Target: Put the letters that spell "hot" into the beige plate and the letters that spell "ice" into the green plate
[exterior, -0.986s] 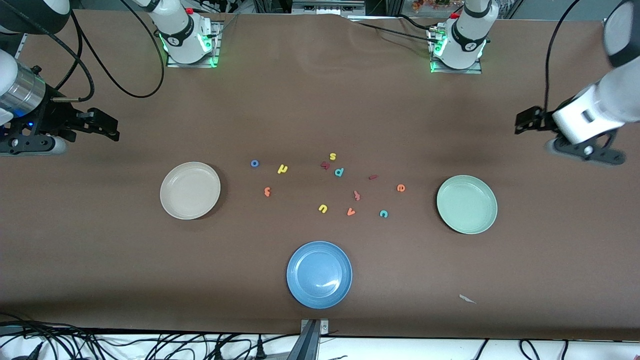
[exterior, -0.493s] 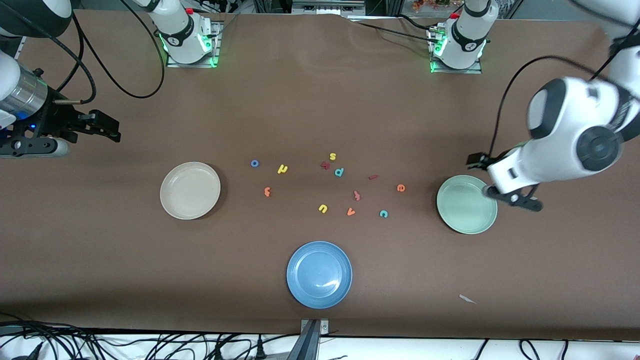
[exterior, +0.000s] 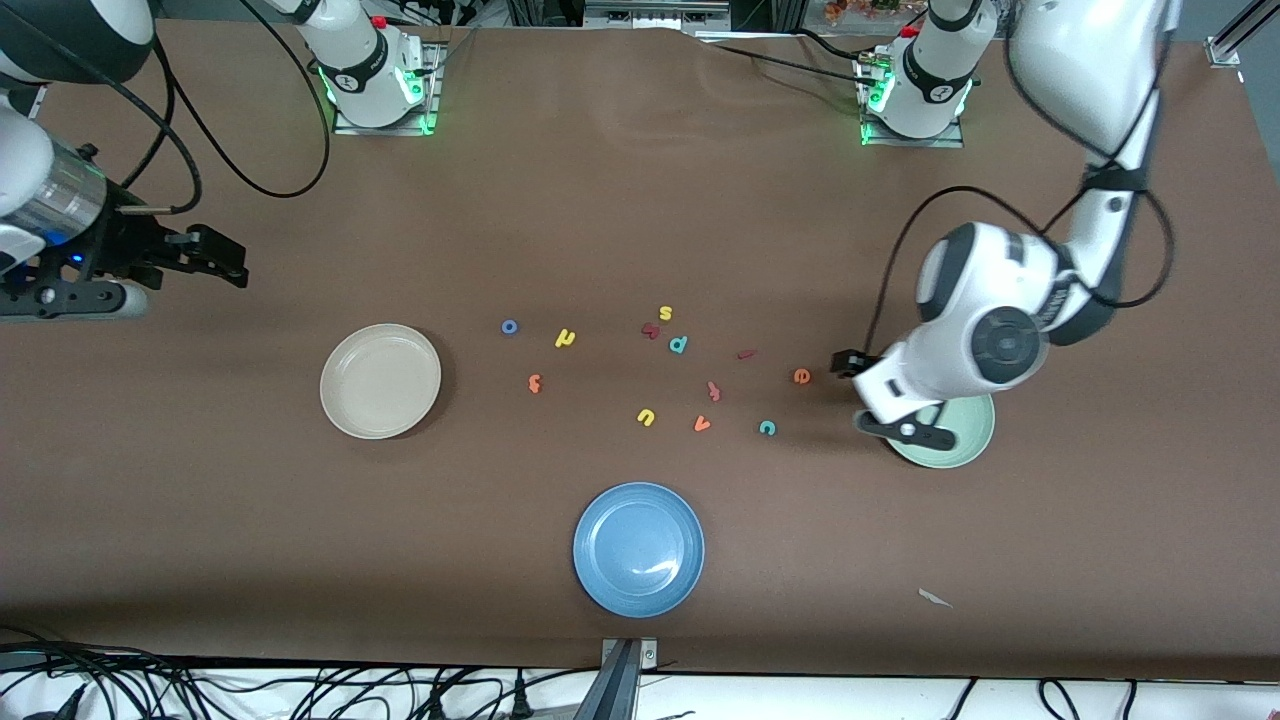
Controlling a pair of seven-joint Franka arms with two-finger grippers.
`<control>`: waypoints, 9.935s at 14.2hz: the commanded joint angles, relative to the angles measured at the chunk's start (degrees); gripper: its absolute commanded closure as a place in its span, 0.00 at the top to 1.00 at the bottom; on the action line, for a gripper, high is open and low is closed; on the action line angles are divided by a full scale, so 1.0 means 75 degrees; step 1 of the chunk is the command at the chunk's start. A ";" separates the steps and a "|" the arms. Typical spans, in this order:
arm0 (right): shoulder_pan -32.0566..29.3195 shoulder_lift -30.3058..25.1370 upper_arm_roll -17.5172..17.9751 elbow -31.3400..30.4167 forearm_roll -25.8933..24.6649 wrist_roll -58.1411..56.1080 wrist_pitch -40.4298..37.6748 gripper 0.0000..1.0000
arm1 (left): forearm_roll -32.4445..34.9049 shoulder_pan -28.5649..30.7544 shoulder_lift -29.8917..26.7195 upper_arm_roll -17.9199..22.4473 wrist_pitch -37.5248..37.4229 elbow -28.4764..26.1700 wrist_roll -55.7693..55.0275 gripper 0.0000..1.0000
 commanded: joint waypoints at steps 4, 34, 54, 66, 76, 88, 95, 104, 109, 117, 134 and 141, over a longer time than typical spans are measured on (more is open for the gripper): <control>0.0861 0.0252 0.0013 -0.0747 0.0007 0.1883 0.0953 1.00 | -0.0511 -0.0439 -0.0136 0.0057 0.1423 -0.1195 -0.0788 1.00; 0.3617 0.3640 0.0376 -0.2083 0.0487 0.8344 0.5935 0.99 | -0.0511 -0.0886 0.0192 0.0057 0.4555 -0.2827 -0.1106 0.05; 0.3757 0.3851 0.0412 -0.2529 0.0499 0.8215 0.6838 0.46 | -0.0406 0.1506 -0.0617 0.0104 0.3067 -0.2405 0.2210 1.00; 0.3711 0.3688 0.0330 -0.1701 0.0476 0.7855 0.5497 0.00 | -0.0255 0.0170 0.0505 -0.0587 0.3055 -0.0546 -0.0565 1.00; 0.3687 0.2599 -0.1567 -0.2316 0.0487 0.3088 0.4482 0.00 | 0.0883 -0.0592 0.1738 -0.0576 0.3265 0.0431 -0.1434 0.60; 0.3312 0.2773 -0.2635 -0.3221 0.1704 -0.0304 0.5690 1.00 | 0.1329 -0.0627 0.1996 -0.0447 0.3852 0.0384 -0.1633 0.49; 0.3499 0.2609 -0.2027 -0.2799 0.1788 0.1790 0.5078 1.00 | 0.1352 -0.0686 0.2032 -0.0447 0.3864 0.0337 -0.1903 0.11; 0.4320 0.3931 -0.1722 -0.1313 0.1788 0.3948 0.5853 1.00 | 0.1364 -0.0196 0.1096 -0.0458 0.1981 0.0302 -0.1659 0.08; 0.4320 0.4530 -0.1523 -0.0877 0.1800 0.4137 0.5853 0.94 | 0.1387 0.0905 0.0450 -0.0470 0.1438 -0.0119 0.0094 0.08; 0.4308 0.4683 -0.1276 -0.0900 0.1859 0.4114 0.5830 0.72 | 0.1305 0.1892 0.0333 -0.0564 0.1438 -0.0647 0.1402 1.00; 0.3982 0.4543 -0.1334 -0.0340 0.1835 0.3881 0.4558 0.00 | 0.2510 0.1519 0.0086 -0.3318 0.2900 -0.2287 -0.1716 0.98; 0.3933 0.3161 -0.2563 -0.1530 0.1765 0.0791 0.3637 0.00 | 0.3519 0.1142 0.0578 -0.3329 0.3114 -0.2300 -0.1716 0.68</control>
